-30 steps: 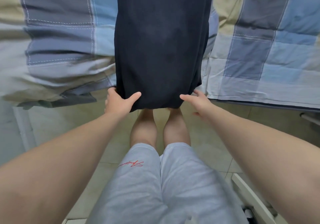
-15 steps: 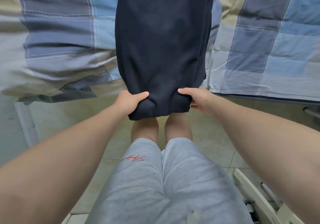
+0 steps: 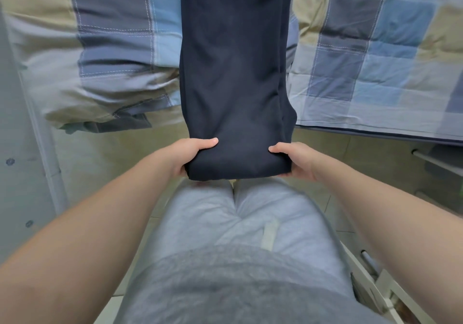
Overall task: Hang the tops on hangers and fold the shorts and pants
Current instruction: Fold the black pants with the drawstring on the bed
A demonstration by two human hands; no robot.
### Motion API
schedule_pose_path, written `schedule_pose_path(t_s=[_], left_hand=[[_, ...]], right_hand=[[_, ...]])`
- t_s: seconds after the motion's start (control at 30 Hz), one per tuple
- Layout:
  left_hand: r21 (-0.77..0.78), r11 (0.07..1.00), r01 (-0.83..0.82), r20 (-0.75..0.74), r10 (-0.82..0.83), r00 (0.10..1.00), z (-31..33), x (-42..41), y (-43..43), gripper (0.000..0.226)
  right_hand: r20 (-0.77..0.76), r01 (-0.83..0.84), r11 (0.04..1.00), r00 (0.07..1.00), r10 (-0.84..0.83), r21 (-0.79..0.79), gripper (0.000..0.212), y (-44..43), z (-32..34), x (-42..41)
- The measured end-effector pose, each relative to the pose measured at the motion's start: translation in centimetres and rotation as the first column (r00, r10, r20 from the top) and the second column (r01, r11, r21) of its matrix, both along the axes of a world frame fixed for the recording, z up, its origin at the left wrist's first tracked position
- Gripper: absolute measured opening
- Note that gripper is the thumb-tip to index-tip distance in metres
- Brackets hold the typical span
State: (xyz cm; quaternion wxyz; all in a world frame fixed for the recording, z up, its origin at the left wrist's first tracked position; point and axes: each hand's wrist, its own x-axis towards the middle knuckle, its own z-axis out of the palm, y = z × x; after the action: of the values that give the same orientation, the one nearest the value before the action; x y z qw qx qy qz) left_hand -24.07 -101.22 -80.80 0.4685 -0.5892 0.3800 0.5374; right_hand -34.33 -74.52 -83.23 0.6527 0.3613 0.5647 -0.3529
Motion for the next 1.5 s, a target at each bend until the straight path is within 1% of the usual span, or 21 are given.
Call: schedule_pose_path(t_s=[0.17, 0.3, 0.43, 0.5, 0.53, 0.6, 0.63, 0.73, 0.87, 0.97, 1.03, 1.13, 1.2, 1.23, 1.27, 1.3, 1.33, 1.37, 1.4, 1.47, 1.5], left_hand=[[0.020, 0.998, -0.067, 0.008, 0.067, 0.998, 3.2, -1.8, -0.5, 0.039], [-0.083, 0.971, -0.222, -0.030, 0.221, 0.975, 5.1, -4.3, -1.5, 0.036], [-0.177, 0.890, -0.420, -0.198, 0.386, 0.901, 6.1, -7.3, -3.2, 0.050], [-0.182, 0.861, -0.476, -0.321, 0.405, 0.856, 6.3, -9.2, -4.2, 0.058], [-0.185, 0.853, -0.488, -0.365, 0.402, 0.840, 6.4, -10.1, -4.8, 0.055], [-0.170, 0.850, -0.499, -0.401, 0.403, 0.823, 6.2, -12.4, -5.7, 0.037], [-0.157, 0.845, -0.511, -0.399, 0.419, 0.816, 6.0, -13.6, -6.0, 0.028], [-0.144, 0.829, -0.540, -0.403, 0.449, 0.797, 4.6, -16.9, -6.9, 0.022], [-0.078, 0.846, -0.527, -0.456, 0.440, 0.774, 2.2, -20.9, -8.0, 0.048], [-0.060, 0.873, -0.484, -0.504, 0.391, 0.770, 0.0, -23.3, -8.8, 0.060], [-0.095, 0.897, -0.432, -0.533, 0.321, 0.783, -1.4, -24.7, -8.9, 0.060], [-0.261, 0.916, -0.306, -0.600, 0.095, 0.794, -4.5, -26.0, -8.6, 0.055], [-0.384, 0.900, -0.207, -0.660, -0.110, 0.744, -6.8, -25.8, -8.2, 0.071], [-0.447, 0.884, -0.135, -0.669, -0.230, 0.707, -7.8, -25.3, -8.0, 0.086], [-0.526, 0.850, -0.044, -0.651, -0.368, 0.664, -8.9, -24.7, -7.9, 0.097], [-0.620, 0.783, 0.052, -0.600, -0.515, 0.612, -9.8, -24.1, -7.8, 0.105], [-0.715, 0.686, 0.135, -0.522, -0.652, 0.550, -10.7, -23.4, -7.8, 0.109], [-0.794, 0.578, 0.187, -0.435, -0.757, 0.488, -11.5, -22.7, -7.7, 0.111], [-0.851, 0.481, 0.212, -0.358, -0.826, 0.435, -12.2, -22.1, -7.6, 0.110], [-0.925, 0.325, 0.195, -0.237, -0.898, 0.370, -13.0, -21.2, -7.1, 0.106], [-0.950, 0.258, 0.176, -0.181, -0.914, 0.363, -13.2, -20.9, -6.8, 0.106]], right_hand=[[-0.110, -0.015, 1.000, 0.994, 0.012, -0.021, 0.022, -0.2, 3.8, -2.1], [-0.348, 0.028, 1.000, 0.937, -0.023, 0.010, 0.028, -1.9, 6.8, -6.0], [-0.496, 0.148, 0.987, 0.854, -0.156, -0.057, 0.047, -3.5, 8.9, -10.1], [-0.552, 0.148, 0.982, 0.812, -0.189, -0.118, 0.037, -4.5, 9.4, -12.3], [-0.571, 0.146, 0.979, 0.796, -0.203, -0.143, 0.027, -5.0, 9.5, -13.3], [-0.602, 0.142, 0.975, 0.769, -0.217, -0.170, 0.011, -6.2, 9.6, -15.4], [-0.610, 0.147, 0.973, 0.759, -0.227, -0.178, 0.010, -6.9, 9.5, -16.4], [-0.598, 0.227, 0.948, 0.736, -0.317, -0.224, 0.008, -9.0, 8.4, -19.2], [-0.582, 0.336, 0.909, 0.698, -0.417, -0.248, 0.016, -11.4, 5.4, -22.2], [-0.548, 0.340, 0.906, 0.721, -0.424, -0.253, 0.035, -13.0, 2.5, -24.3], [-0.546, 0.307, 0.913, 0.732, -0.408, -0.270, 0.051, -13.9, 0.1, -25.5], [-0.560, 0.240, 0.922, 0.738, -0.376, -0.303, 0.074, -15.1, -3.2, -26.5], [-0.591, 0.168, 0.935, 0.737, -0.329, -0.311, 0.089, -15.4, -5.2, -26.5], [-0.660, 0.055, 0.963, 0.718, -0.222, -0.264, 0.097, -15.3, -6.1, -26.2], [-0.755, -0.115, 0.983, 0.655, -0.032, -0.142, 0.102, -15.1, -7.1, -25.6], [-0.817, -0.286, 0.958, 0.544, 0.193, 0.036, 0.105, -14.8, -8.1, -25.0], [-0.820, -0.411, 0.884, 0.412, 0.399, 0.224, 0.105, -14.3, -9.0, -24.3], [-0.790, -0.470, 0.811, 0.319, 0.524, 0.349, 0.104, -13.8, -9.9, -23.5], [-0.765, -0.487, 0.777, 0.292, 0.575, 0.398, 0.103, -13.3, -10.6, -22.7], [-0.754, -0.473, 0.813, 0.379, 0.536, 0.340, 0.102, -12.1, -11.8, -21.2], [-0.763, -0.427, 0.876, 0.483, 0.430, 0.224, 0.102, -11.6, -12.3, -20.7]])
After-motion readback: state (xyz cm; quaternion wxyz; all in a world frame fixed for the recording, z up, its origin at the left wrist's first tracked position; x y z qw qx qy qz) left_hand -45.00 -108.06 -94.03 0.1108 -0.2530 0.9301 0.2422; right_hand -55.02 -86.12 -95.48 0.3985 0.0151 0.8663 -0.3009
